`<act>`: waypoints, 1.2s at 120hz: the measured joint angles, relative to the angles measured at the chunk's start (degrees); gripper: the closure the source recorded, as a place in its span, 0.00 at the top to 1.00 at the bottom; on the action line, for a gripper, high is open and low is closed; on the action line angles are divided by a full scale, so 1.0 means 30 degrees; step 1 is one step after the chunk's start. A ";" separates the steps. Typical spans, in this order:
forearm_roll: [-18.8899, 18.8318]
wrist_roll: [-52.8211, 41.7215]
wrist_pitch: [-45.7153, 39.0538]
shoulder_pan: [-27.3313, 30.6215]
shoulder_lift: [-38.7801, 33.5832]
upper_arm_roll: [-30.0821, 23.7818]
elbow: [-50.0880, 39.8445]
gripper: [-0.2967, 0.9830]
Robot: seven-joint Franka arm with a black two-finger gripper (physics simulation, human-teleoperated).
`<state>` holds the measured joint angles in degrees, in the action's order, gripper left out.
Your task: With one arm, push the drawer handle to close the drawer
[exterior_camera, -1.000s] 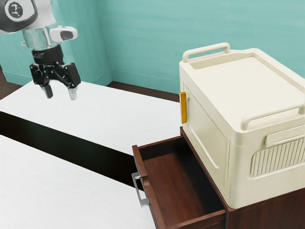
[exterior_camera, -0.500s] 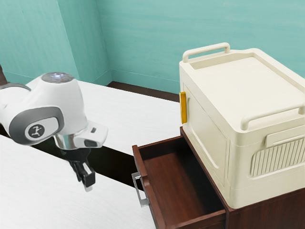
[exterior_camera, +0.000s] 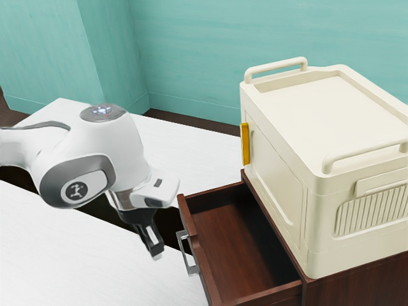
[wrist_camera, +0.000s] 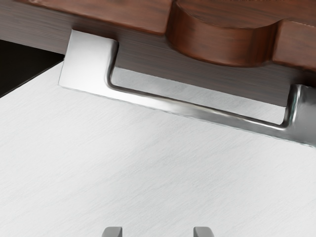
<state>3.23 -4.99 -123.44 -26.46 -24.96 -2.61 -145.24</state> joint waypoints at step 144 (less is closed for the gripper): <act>0.0482 -0.1429 -0.4275 0.0656 0.9927 -0.1393 0.7770 0.31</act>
<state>4.67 -9.28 -136.26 -24.49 4.82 -6.79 -121.93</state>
